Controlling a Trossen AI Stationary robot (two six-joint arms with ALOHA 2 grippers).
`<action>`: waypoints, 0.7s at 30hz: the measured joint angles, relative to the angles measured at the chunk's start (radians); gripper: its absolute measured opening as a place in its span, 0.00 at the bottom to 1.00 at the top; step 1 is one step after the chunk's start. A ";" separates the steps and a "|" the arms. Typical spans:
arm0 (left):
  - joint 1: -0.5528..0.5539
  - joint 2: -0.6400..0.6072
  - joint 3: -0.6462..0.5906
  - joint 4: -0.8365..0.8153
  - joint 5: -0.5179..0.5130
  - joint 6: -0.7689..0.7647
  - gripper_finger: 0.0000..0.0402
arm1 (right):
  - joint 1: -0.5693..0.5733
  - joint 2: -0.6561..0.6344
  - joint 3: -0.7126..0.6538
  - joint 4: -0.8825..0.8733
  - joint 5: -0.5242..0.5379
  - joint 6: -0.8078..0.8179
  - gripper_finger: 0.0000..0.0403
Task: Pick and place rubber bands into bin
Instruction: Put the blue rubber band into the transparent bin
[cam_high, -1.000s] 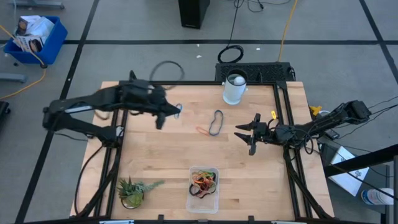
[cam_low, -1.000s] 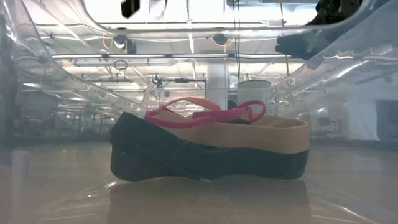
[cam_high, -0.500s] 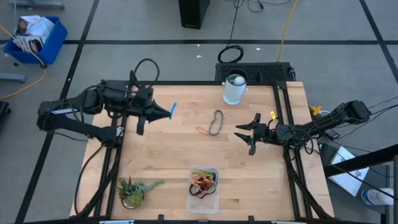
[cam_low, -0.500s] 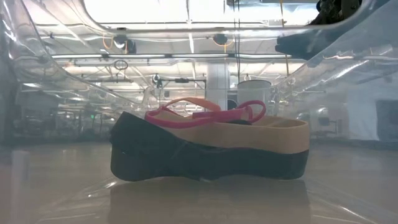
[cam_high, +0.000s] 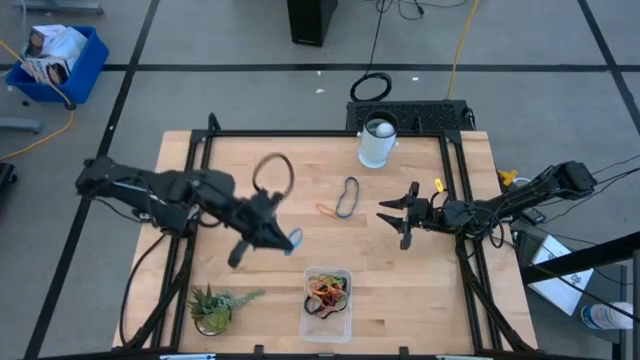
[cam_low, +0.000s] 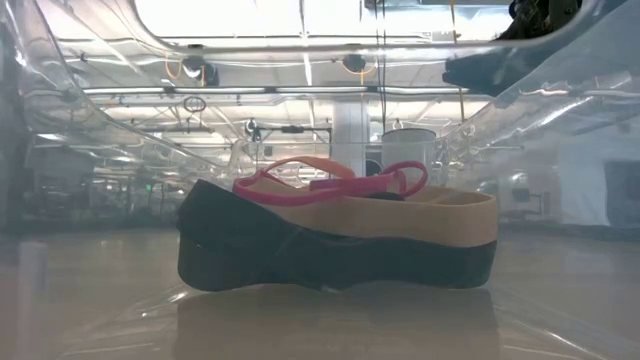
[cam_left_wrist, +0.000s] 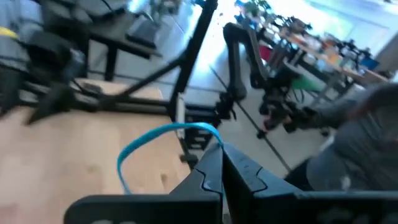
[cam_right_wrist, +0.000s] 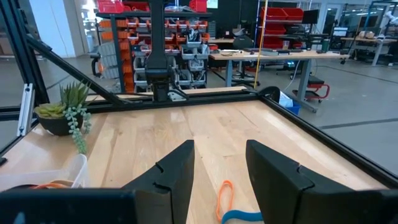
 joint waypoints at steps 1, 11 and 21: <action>-0.016 0.017 0.000 0.007 0.000 -0.004 0.01 | 0.000 0.000 0.000 0.000 0.000 0.001 0.35; -0.126 0.223 0.000 0.004 -0.063 -0.060 0.01 | 0.000 0.000 0.000 0.000 0.000 0.002 0.35; -0.147 0.470 0.000 0.008 -0.098 -0.147 0.00 | 0.000 0.000 -0.015 0.000 0.000 0.003 0.35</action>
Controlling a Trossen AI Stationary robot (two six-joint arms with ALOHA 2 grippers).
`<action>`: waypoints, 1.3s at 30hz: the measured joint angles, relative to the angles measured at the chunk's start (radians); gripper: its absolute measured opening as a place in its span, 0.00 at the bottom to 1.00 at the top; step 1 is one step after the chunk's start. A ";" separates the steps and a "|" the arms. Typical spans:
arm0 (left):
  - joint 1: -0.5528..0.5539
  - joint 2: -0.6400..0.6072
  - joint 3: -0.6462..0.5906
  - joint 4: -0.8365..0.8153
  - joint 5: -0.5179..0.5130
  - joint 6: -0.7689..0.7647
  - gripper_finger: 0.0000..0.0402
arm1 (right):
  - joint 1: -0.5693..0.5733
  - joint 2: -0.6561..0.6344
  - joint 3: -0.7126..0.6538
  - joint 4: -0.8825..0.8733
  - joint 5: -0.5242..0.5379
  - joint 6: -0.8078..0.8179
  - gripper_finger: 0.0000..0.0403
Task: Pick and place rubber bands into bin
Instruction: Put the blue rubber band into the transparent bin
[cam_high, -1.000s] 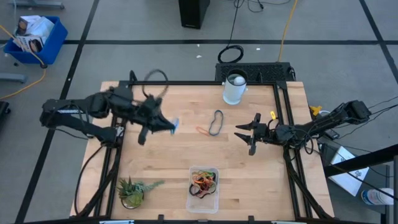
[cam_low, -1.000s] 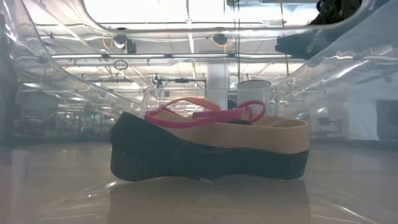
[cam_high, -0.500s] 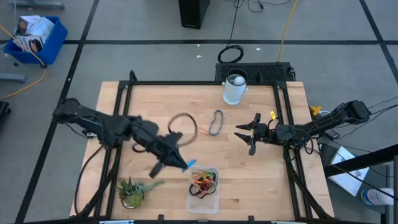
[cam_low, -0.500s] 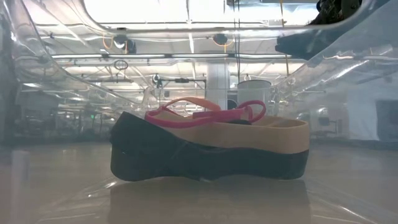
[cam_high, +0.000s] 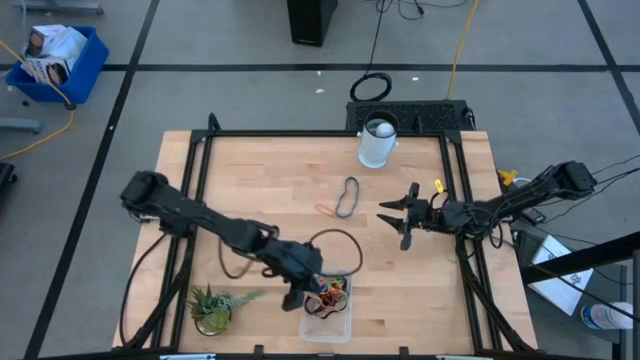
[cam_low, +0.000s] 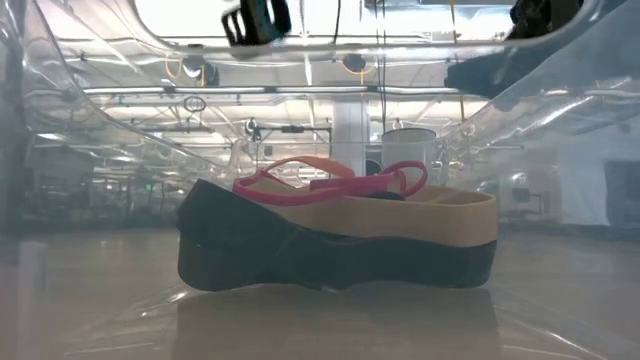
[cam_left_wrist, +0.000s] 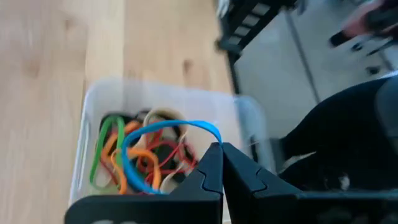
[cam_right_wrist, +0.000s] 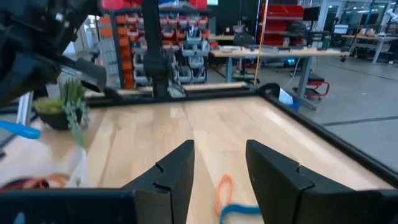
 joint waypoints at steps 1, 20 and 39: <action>-0.002 0.024 0.000 -0.001 0.000 -0.007 0.01 | 0.000 0.000 -0.009 -0.001 0.000 0.000 0.35; -0.004 0.202 0.002 -0.001 -0.067 -0.081 0.01 | 0.000 0.000 -0.146 0.099 -0.002 0.198 0.35; -0.002 0.192 0.000 0.003 -0.053 -0.106 0.28 | 0.000 0.000 -0.146 0.098 -0.001 0.198 0.35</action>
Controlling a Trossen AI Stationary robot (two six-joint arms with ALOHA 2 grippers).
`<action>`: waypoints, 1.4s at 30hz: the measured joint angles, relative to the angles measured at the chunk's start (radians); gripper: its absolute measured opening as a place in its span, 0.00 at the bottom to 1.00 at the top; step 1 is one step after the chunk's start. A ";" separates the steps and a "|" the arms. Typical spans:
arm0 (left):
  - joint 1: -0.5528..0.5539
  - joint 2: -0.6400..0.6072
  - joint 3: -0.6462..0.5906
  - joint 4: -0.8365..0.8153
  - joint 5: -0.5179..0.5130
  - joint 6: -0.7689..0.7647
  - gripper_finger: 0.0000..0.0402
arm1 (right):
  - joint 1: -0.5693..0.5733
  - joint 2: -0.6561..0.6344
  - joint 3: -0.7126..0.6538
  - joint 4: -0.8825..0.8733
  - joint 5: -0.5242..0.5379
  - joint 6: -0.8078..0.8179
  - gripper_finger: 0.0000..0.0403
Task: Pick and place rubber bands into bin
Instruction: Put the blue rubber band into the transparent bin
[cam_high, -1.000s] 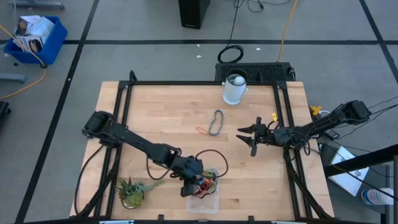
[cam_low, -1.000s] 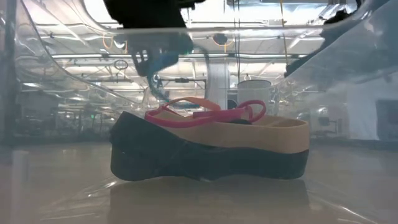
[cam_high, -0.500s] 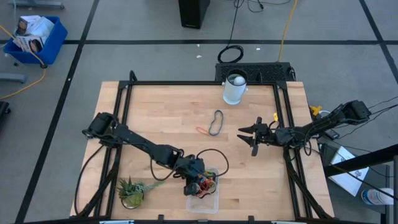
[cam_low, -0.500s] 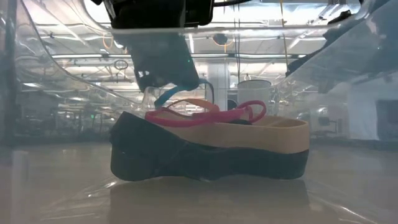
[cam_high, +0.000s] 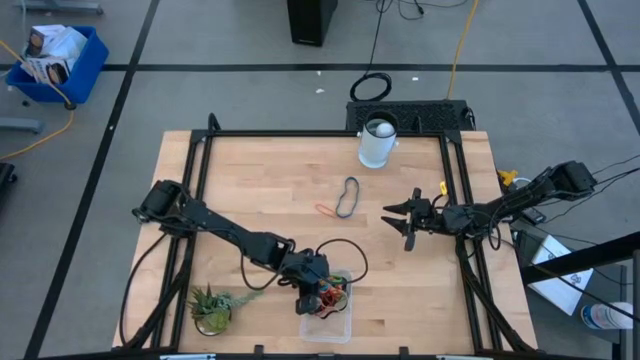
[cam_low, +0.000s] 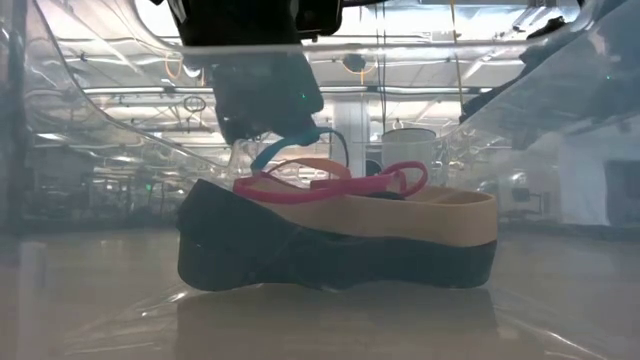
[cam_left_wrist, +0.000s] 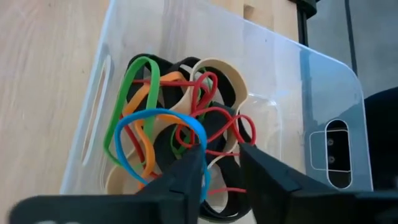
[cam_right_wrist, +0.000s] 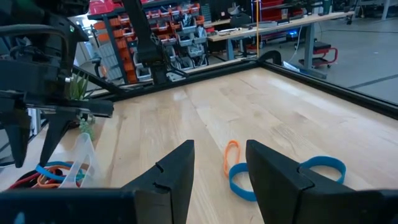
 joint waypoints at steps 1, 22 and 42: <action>0.000 0.000 0.000 0.001 0.001 0.000 0.32 | 0.000 0.000 0.000 0.000 0.000 0.000 0.35; 0.040 -0.106 0.000 -0.011 0.099 0.064 0.59 | 0.000 0.000 0.000 0.024 -0.001 0.006 0.35; 0.039 -0.429 -0.001 -0.001 0.127 0.270 0.59 | 0.000 0.000 0.000 0.138 0.001 -0.062 0.35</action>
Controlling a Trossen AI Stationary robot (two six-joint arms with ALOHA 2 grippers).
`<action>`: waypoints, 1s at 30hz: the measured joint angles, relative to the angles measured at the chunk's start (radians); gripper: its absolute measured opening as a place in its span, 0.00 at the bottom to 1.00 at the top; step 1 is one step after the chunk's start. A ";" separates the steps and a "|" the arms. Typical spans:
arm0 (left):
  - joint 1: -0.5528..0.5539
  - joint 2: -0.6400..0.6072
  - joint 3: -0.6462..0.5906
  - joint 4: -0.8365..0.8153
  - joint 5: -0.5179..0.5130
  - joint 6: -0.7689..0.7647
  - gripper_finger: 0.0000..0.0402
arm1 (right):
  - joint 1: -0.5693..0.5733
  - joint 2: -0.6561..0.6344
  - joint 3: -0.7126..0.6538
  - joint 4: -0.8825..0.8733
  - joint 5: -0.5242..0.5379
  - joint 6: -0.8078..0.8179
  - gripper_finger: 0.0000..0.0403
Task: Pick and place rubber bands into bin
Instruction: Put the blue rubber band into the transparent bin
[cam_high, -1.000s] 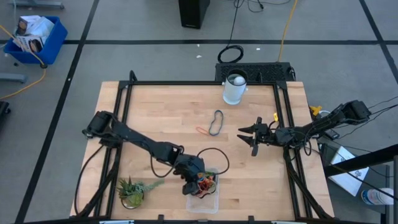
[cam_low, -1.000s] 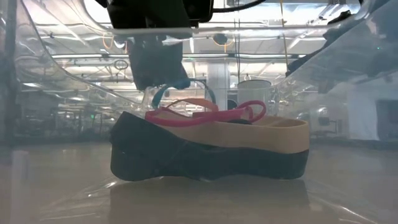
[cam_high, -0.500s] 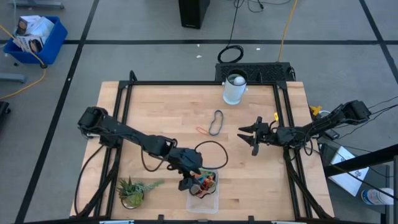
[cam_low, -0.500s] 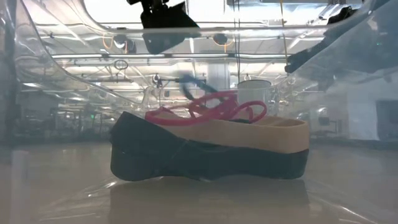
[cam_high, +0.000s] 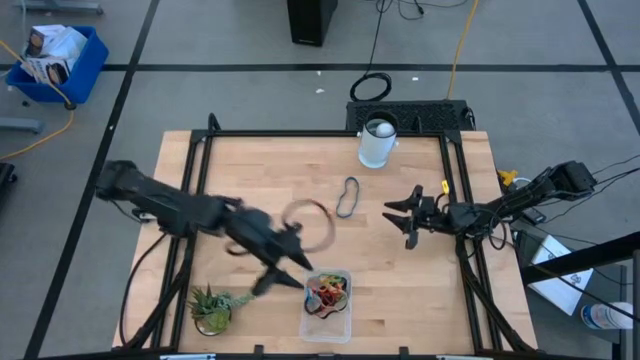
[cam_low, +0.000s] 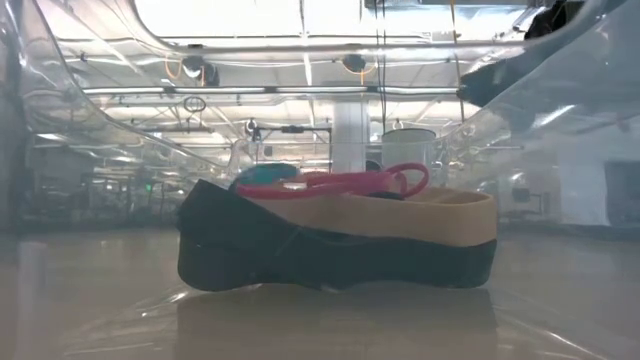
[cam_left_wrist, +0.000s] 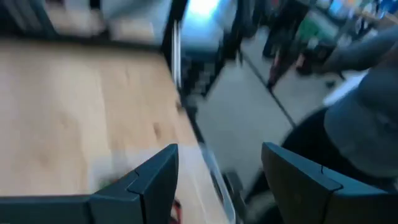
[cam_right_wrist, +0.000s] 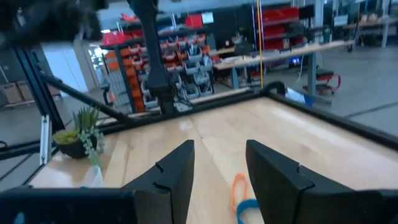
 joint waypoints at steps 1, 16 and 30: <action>0.002 -0.046 0.000 0.001 -0.020 0.025 0.59 | 0.000 0.000 0.000 0.011 0.000 -0.013 0.35; 0.005 -0.470 0.001 -0.241 -0.316 0.241 0.59 | 0.000 0.000 0.153 -0.044 0.003 -0.198 0.35; 0.062 -0.720 -0.214 -0.251 -0.352 0.256 0.59 | -0.071 0.133 0.775 -0.975 0.027 -0.195 0.35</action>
